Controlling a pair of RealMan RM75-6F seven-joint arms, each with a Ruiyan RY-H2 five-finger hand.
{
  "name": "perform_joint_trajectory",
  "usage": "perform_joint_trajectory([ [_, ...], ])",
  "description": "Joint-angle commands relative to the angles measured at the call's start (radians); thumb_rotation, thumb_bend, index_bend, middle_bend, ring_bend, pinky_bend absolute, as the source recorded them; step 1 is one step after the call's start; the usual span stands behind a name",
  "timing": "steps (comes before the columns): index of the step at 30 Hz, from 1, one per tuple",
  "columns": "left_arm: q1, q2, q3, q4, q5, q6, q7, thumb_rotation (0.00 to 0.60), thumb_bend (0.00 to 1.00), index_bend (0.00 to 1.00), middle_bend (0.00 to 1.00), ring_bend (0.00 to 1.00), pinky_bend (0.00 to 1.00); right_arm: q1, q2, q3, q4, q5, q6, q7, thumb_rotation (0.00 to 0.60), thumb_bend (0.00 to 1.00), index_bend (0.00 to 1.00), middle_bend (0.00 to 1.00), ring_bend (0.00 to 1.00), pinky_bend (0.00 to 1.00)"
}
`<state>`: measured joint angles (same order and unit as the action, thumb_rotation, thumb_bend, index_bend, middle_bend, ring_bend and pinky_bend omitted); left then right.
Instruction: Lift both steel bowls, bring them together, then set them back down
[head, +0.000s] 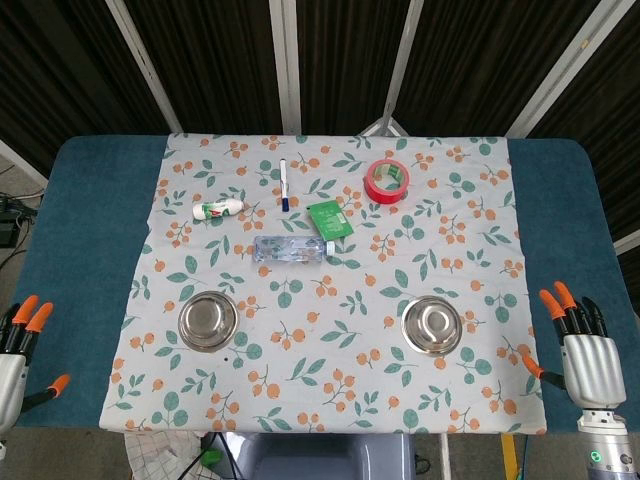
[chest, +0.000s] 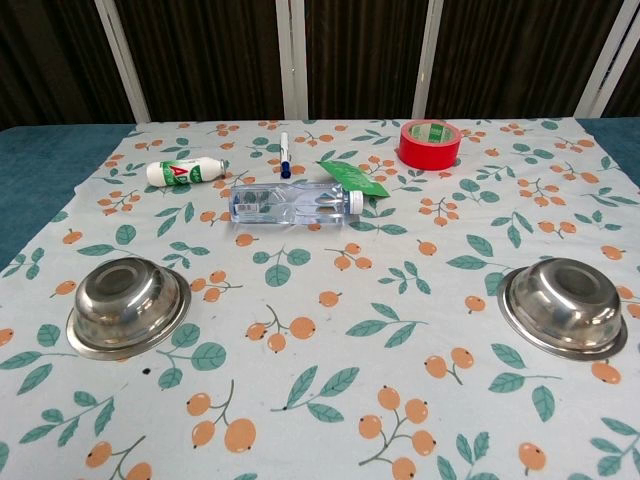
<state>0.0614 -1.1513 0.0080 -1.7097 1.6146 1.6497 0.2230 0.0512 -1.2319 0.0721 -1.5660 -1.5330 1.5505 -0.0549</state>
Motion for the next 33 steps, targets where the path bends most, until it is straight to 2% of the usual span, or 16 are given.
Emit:
perform_joint_trajectory([
  [1,0.001,0.001,-0.001,0.001,0.000,0.003,-0.004,0.600,0.13,0.10,0.00,0.00,0.14,0.001,-0.001,0.000,-0.002,0.001,-0.002,-0.002,0.600,0.09,0.14,0.06,0.16,0.10],
  [12,-0.006,0.005,-0.004,0.008,0.017,0.006,-0.024,0.600,0.14,0.10,0.00,0.00,0.14,0.002,0.003,-0.007,-0.016,0.004,-0.015,-0.017,0.600,0.09,0.14,0.06,0.16,0.10],
  [16,-0.016,-0.003,-0.008,0.027,0.029,0.001,-0.029,0.600,0.16,0.10,0.00,0.00,0.14,0.000,0.010,-0.010,-0.029,0.015,-0.027,-0.014,0.600,0.09,0.17,0.06,0.16,0.03],
  [24,-0.018,-0.006,-0.007,0.031,0.029,-0.002,-0.027,0.600,0.16,0.10,0.00,0.00,0.14,-0.003,0.012,-0.014,-0.050,0.005,-0.021,0.024,0.600,0.09,0.18,0.06,0.16,0.00],
  [28,-0.026,-0.013,-0.017,0.043,0.046,0.011,-0.028,0.600,0.17,0.10,0.02,0.05,0.21,0.003,0.016,-0.022,-0.068,-0.005,-0.037,0.075,0.600,0.09,0.20,0.06,0.16,0.00],
  [33,-0.049,-0.034,-0.030,0.067,0.044,-0.014,-0.012,0.600,0.17,0.10,0.03,0.05,0.22,0.029,0.024,-0.022,-0.090,-0.015,-0.076,0.074,0.600,0.09,0.20,0.08,0.17,0.00],
])
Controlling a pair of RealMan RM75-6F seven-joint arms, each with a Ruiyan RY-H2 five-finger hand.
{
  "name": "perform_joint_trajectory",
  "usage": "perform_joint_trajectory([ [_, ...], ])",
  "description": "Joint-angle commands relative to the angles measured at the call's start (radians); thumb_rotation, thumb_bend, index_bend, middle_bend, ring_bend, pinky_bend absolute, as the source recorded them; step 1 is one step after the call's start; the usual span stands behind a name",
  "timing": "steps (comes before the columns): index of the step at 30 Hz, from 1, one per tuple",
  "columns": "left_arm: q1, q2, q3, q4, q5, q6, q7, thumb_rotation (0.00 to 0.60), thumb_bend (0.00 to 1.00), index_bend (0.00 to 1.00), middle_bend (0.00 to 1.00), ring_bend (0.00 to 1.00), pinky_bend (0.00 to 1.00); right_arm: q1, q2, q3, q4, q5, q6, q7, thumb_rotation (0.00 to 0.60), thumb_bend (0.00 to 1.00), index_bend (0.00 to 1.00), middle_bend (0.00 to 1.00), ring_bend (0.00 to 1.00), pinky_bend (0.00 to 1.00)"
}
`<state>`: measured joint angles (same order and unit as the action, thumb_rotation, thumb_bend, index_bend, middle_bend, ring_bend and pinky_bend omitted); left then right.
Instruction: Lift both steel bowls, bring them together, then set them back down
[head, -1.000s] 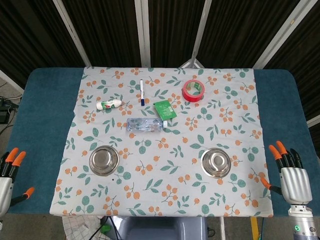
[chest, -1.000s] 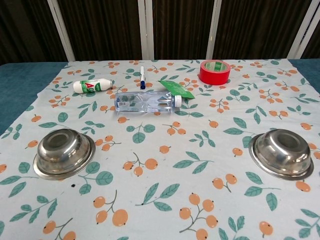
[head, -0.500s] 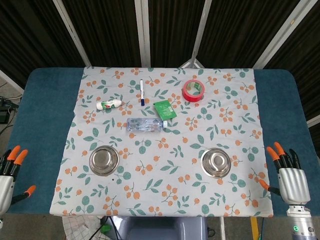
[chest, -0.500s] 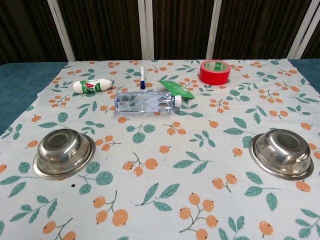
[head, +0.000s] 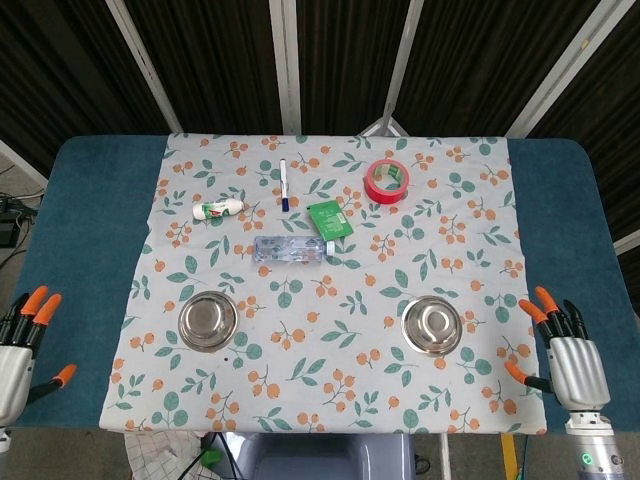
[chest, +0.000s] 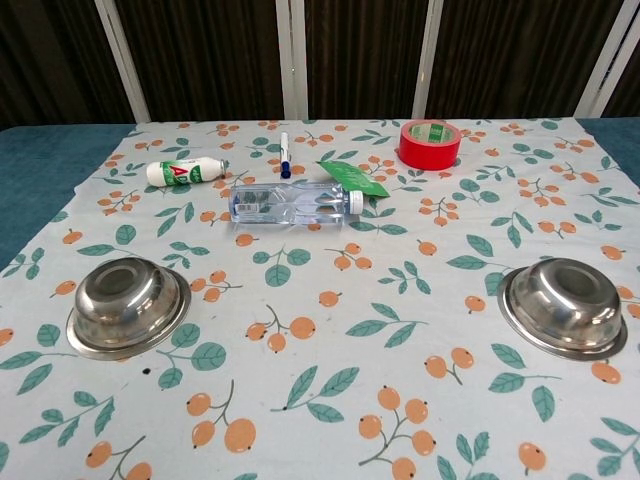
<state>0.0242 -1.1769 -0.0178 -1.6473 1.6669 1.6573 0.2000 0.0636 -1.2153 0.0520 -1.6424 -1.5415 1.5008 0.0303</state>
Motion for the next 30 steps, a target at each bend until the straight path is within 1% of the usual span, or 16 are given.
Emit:
perform_joint_trajectory([
  [1,-0.020,-0.010,-0.004,0.001,-0.014,-0.042,0.018,0.600,0.17,0.10,0.03,0.05,0.22,0.032,0.016,-0.003,-0.026,-0.009,-0.053,-0.028,0.600,0.09,0.20,0.08,0.17,0.00],
  [3,-0.036,-0.010,-0.005,-0.010,-0.027,-0.078,0.031,0.600,0.17,0.11,0.04,0.05,0.22,0.056,0.031,-0.002,-0.051,-0.003,-0.098,-0.064,0.600,0.09,0.20,0.08,0.17,0.00],
  [4,-0.051,-0.009,-0.011,-0.025,-0.041,-0.106,0.053,0.600,0.17,0.12,0.04,0.05,0.22,0.077,0.043,0.003,-0.078,0.013,-0.138,-0.102,0.600,0.09,0.20,0.08,0.17,0.00],
  [8,-0.084,-0.012,-0.026,-0.070,-0.063,-0.159,0.113,0.600,0.16,0.12,0.04,0.05,0.21,0.123,0.054,0.018,-0.144,0.066,-0.223,-0.200,0.600,0.09,0.20,0.08,0.17,0.00],
  [11,-0.116,-0.015,-0.028,-0.104,-0.074,-0.215,0.146,0.600,0.14,0.12,0.01,0.01,0.20,0.150,0.049,0.029,-0.177,0.110,-0.267,-0.273,0.600,0.09,0.20,0.08,0.17,0.00],
  [16,-0.166,-0.034,-0.032,-0.143,-0.106,-0.306,0.218,0.600,0.11,0.11,0.00,0.00,0.17,0.194,0.034,0.047,-0.210,0.197,-0.332,-0.389,0.600,0.09,0.20,0.08,0.17,0.00],
  [21,-0.208,-0.091,-0.043,-0.146,-0.139,-0.366,0.303,0.600,0.10,0.11,0.01,0.00,0.18,0.224,0.022,0.057,-0.228,0.267,-0.368,-0.457,0.600,0.09,0.20,0.08,0.17,0.00],
  [25,-0.238,-0.165,-0.050,-0.122,-0.166,-0.402,0.356,0.600,0.10,0.11,0.01,0.00,0.18,0.248,0.018,0.061,-0.236,0.315,-0.392,-0.505,0.600,0.09,0.21,0.08,0.17,0.00],
  [30,-0.270,-0.241,-0.064,-0.087,-0.210,-0.441,0.368,0.600,0.09,0.11,0.01,0.00,0.18,0.272,0.013,0.065,-0.250,0.360,-0.402,-0.559,0.600,0.09,0.20,0.08,0.17,0.00],
])
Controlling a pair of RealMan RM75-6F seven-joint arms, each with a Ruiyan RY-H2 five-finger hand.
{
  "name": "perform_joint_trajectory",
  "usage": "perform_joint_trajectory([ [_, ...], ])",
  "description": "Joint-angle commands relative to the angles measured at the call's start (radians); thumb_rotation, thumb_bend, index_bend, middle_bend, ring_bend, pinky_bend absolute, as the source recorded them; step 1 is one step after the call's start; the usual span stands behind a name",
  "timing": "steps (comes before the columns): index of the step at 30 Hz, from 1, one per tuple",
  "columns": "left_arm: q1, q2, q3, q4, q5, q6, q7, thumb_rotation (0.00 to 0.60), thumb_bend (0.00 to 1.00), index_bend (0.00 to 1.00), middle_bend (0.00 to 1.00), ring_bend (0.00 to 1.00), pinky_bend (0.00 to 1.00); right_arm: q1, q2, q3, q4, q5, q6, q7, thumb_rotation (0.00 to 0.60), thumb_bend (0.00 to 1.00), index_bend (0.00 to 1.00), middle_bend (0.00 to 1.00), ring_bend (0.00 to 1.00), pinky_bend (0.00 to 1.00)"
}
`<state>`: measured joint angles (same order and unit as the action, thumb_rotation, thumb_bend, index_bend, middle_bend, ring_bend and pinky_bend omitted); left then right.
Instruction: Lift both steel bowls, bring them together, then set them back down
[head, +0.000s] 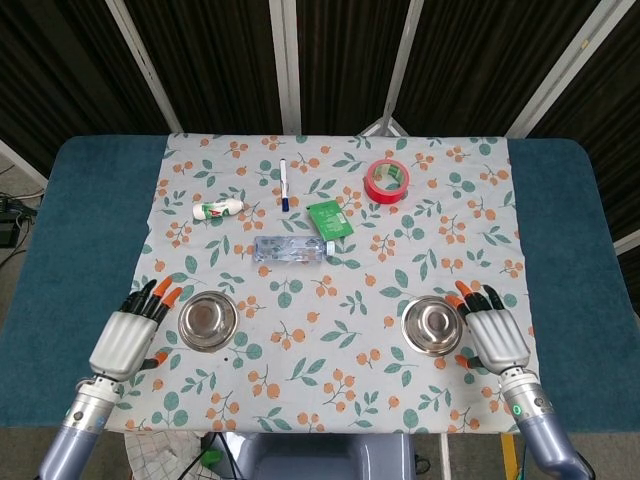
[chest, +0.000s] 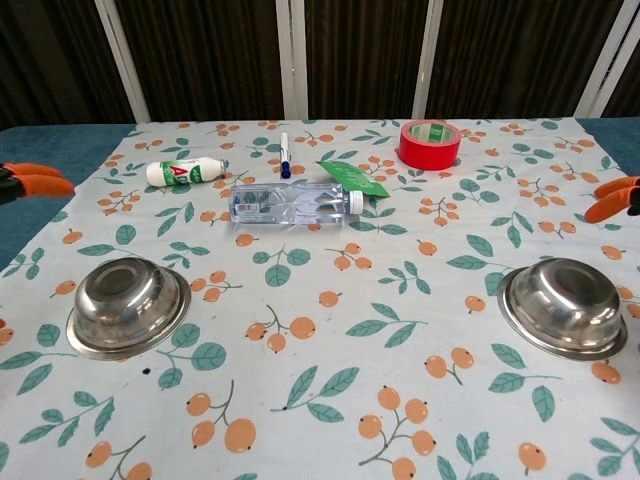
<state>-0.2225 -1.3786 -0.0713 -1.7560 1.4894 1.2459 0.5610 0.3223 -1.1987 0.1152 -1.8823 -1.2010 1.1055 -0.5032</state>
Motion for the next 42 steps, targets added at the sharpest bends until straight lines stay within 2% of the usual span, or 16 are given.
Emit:
perform_joint_trajectory([
  [1,-0.030,-0.046,-0.014,0.023,-0.042,-0.039,0.004,0.600,0.09,0.11,0.01,0.00,0.18,0.017,-0.003,0.001,-0.013,0.026,-0.008,-0.034,0.600,0.09,0.20,0.08,0.17,0.00],
  [15,-0.130,-0.129,-0.078,0.054,-0.197,-0.140,0.066,0.600,0.06,0.13,0.00,0.00,0.17,0.083,-0.059,0.004,-0.029,0.149,-0.028,-0.127,0.600,0.09,0.20,0.08,0.17,0.00],
  [24,-0.171,-0.165,-0.063,0.103,-0.225,-0.185,0.045,0.600,0.03,0.14,0.01,0.00,0.13,0.109,-0.062,-0.003,-0.027,0.212,-0.030,-0.155,0.600,0.09,0.20,0.08,0.17,0.00],
  [28,-0.180,-0.168,-0.051,0.106,-0.259,-0.185,0.103,0.600,0.03,0.15,0.04,0.00,0.13,0.117,-0.056,-0.007,-0.033,0.222,-0.022,-0.163,0.600,0.09,0.20,0.08,0.17,0.00],
  [33,-0.186,-0.168,-0.039,0.079,-0.308,-0.169,0.186,0.600,0.03,0.15,0.02,0.00,0.13,0.123,-0.052,-0.011,-0.043,0.228,-0.011,-0.164,0.600,0.09,0.20,0.08,0.18,0.00],
  [42,-0.209,-0.196,-0.029,0.114,-0.373,-0.172,0.224,0.600,0.04,0.17,0.04,0.00,0.13,0.138,-0.061,-0.016,-0.027,0.239,0.002,-0.160,0.600,0.09,0.24,0.12,0.24,0.00],
])
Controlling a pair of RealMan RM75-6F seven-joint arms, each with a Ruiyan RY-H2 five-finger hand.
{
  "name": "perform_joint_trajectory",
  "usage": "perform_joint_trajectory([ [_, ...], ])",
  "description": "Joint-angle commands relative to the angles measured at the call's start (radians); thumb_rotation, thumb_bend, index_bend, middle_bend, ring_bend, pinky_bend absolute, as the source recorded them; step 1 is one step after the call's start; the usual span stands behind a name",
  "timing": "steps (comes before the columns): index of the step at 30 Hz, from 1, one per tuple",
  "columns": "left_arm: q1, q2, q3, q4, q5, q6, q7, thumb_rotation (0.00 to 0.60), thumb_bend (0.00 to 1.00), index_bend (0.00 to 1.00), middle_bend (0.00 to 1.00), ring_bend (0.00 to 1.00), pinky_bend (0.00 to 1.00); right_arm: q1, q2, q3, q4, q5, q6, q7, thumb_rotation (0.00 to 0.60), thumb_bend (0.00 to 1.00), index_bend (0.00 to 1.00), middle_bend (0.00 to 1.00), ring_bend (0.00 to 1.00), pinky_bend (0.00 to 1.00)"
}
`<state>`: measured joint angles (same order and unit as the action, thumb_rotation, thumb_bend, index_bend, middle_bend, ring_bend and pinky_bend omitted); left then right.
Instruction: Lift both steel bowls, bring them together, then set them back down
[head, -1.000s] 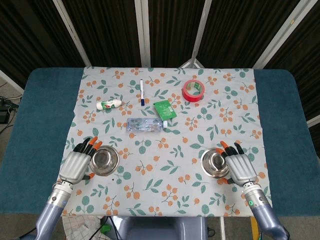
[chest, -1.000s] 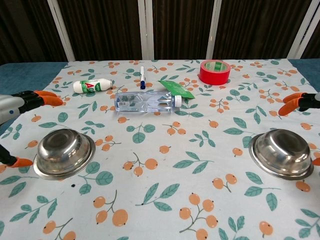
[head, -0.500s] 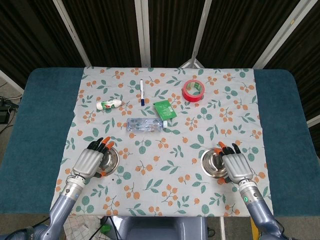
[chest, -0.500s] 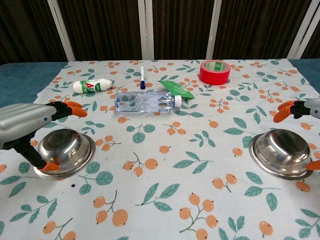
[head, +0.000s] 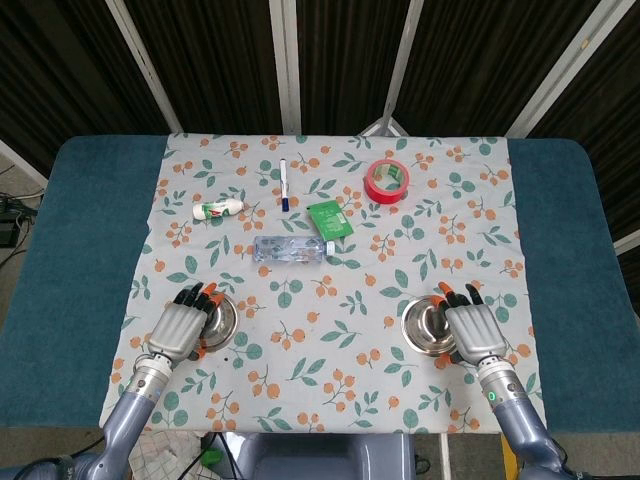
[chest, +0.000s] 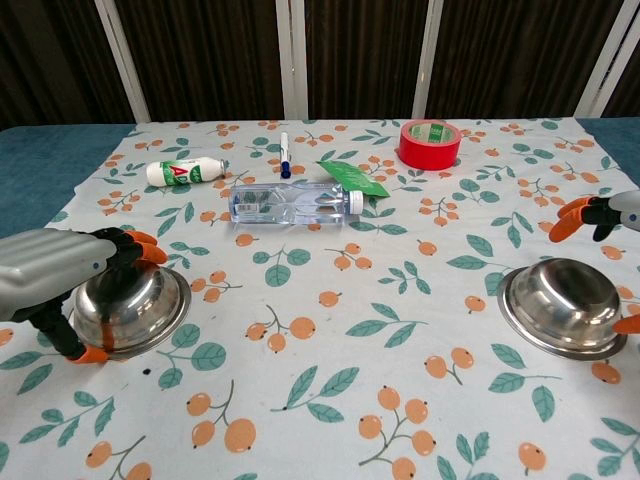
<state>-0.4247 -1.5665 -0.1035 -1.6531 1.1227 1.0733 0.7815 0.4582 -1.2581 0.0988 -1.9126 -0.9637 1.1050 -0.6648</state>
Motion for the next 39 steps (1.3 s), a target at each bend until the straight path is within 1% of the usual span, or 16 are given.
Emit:
perform_joint_trajectory([
  [1,-0.008,-0.011,0.005,0.015,-0.006,0.003,0.002,0.600,0.04,0.17,0.04,0.00,0.13,0.004,-0.002,0.000,0.004,0.003,0.004,0.003,0.600,0.09,0.24,0.13,0.24,0.00],
  [7,-0.016,-0.020,0.015,0.028,0.006,0.017,-0.006,0.600,0.05,0.17,0.04,0.00,0.13,0.018,-0.006,-0.006,0.004,0.022,-0.002,-0.005,0.600,0.09,0.24,0.14,0.26,0.00],
  [17,-0.026,-0.015,0.029,0.031,0.009,0.022,-0.030,0.600,0.05,0.17,0.03,0.00,0.13,0.056,-0.008,-0.009,0.005,0.102,-0.029,-0.026,0.600,0.09,0.23,0.14,0.26,0.00],
  [28,-0.038,-0.006,0.038,0.030,-0.004,0.022,-0.045,0.600,0.05,0.17,0.03,0.00,0.13,0.103,-0.040,-0.012,0.024,0.153,-0.047,-0.047,0.600,0.09,0.23,0.14,0.26,0.00],
  [35,-0.047,-0.006,0.043,0.034,-0.017,0.016,-0.051,0.600,0.05,0.16,0.04,0.00,0.13,0.141,-0.063,-0.009,0.037,0.214,-0.046,-0.084,0.600,0.09,0.23,0.14,0.26,0.00],
  [39,-0.052,-0.002,0.047,0.031,-0.029,0.021,-0.048,0.600,0.05,0.16,0.04,0.01,0.14,0.170,-0.071,-0.018,0.046,0.264,-0.052,-0.110,0.600,0.09,0.23,0.14,0.27,0.01],
])
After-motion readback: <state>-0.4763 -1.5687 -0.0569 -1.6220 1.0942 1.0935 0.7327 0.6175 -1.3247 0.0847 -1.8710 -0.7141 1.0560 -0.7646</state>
